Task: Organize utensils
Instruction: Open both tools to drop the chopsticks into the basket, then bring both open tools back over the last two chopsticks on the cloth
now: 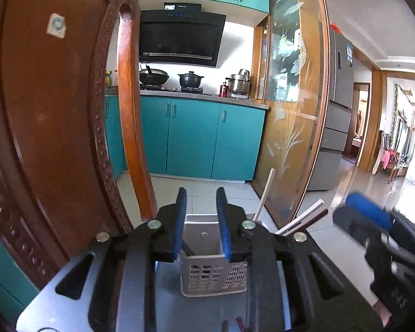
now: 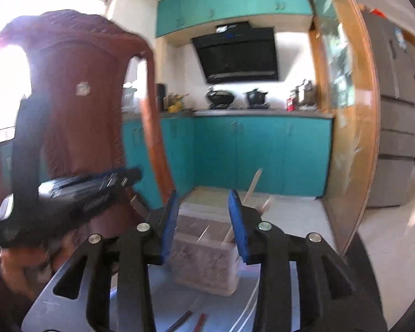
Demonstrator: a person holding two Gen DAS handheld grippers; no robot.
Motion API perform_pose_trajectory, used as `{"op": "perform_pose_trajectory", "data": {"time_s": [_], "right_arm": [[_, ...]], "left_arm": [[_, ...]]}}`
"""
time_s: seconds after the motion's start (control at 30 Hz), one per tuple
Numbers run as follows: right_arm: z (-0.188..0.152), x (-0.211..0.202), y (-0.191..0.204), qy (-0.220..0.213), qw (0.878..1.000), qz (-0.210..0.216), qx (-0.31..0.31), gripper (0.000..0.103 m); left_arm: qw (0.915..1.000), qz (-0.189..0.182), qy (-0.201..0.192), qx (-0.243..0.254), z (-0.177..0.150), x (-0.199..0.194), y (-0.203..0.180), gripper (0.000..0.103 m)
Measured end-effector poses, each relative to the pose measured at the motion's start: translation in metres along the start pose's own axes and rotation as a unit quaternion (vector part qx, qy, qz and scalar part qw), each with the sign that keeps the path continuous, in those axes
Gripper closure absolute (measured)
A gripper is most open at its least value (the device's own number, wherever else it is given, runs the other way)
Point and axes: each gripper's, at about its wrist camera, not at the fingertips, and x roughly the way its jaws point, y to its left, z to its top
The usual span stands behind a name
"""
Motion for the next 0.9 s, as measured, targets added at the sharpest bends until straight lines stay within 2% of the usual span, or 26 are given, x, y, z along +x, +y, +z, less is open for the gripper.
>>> {"op": "perform_pose_trajectory", "data": {"time_s": [0.1,0.13,0.17,0.27,0.37,0.57,0.73,0.9], "right_arm": [[-0.033,0.002,0.006,0.044,0.999,0.006,-0.025,0.056],[-0.045,0.006,0.008,0.068,0.997,0.003,-0.032,0.056],[-0.062,0.016,0.008,0.11,0.993,0.0,-0.039,0.056],[-0.1,0.046,0.005,0.218,0.974,-0.03,-0.054,0.056],[-0.122,0.062,0.004,0.274,0.958,-0.053,-0.066,0.056],[-0.146,0.077,0.001,0.346,0.936,-0.035,-0.048,0.056],[-0.16,0.083,0.013,0.373,0.926,-0.021,-0.059,0.056],[-0.17,0.09,0.02,0.388,0.919,-0.024,-0.068,0.056]], "left_arm": [[0.9998,0.009,-0.014,0.007,-0.007,-0.007,0.001,0.064],[0.9996,0.016,-0.019,0.013,-0.011,-0.012,0.002,0.059],[0.9992,0.025,-0.022,0.023,-0.015,-0.014,0.002,0.054],[0.999,0.03,-0.008,0.033,-0.027,-0.013,0.003,0.053],[0.9992,0.026,0.013,0.028,-0.034,-0.009,0.007,0.052],[0.9988,0.027,0.028,0.03,-0.043,-0.009,0.01,0.044],[0.9982,0.03,0.034,0.039,-0.049,-0.009,0.01,0.044],[0.9977,0.031,0.041,0.044,-0.054,-0.008,0.009,0.043]]}}
